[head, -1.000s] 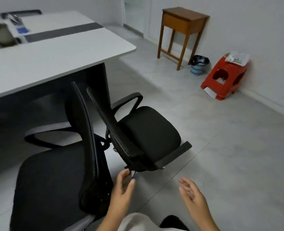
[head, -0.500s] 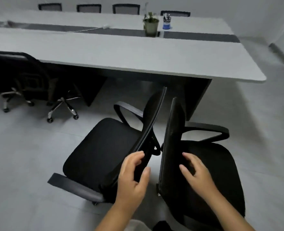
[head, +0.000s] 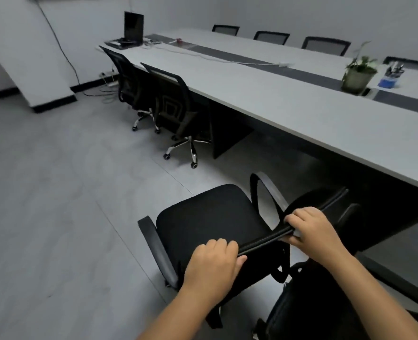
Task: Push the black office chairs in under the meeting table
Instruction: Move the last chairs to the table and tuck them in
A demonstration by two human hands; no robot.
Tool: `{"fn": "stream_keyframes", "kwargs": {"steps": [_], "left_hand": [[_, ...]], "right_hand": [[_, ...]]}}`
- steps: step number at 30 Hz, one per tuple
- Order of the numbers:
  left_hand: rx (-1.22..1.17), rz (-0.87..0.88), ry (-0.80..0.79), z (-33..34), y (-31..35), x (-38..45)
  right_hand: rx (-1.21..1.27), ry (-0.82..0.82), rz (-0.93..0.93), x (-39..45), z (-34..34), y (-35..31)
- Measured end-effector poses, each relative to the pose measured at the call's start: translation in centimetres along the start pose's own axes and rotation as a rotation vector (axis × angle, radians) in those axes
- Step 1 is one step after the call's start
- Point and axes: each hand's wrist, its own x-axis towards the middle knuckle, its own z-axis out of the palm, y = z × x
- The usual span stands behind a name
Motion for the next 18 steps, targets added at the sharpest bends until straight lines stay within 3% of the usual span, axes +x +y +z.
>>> {"fn": "stream_keyframes", "kwargs": {"steps": [4, 10, 18], "left_hand": [[-0.014, 0.051, 0.009, 0.1, -4.5, -0.8], [-0.026, 0.189, 0.054, 0.8, -14.8, -0.9], [-0.164, 0.29, 0.096, 2.2, -22.9, -0.4]], "right_hand": [[0.042, 0.078, -0.033, 0.5, 0.7, -3.2], [0.052, -0.001, -0.01, 1.7, 0.6, -7.5], [-0.085, 0.213, 0.108, 4.7, 2.1, -15.8]]}}
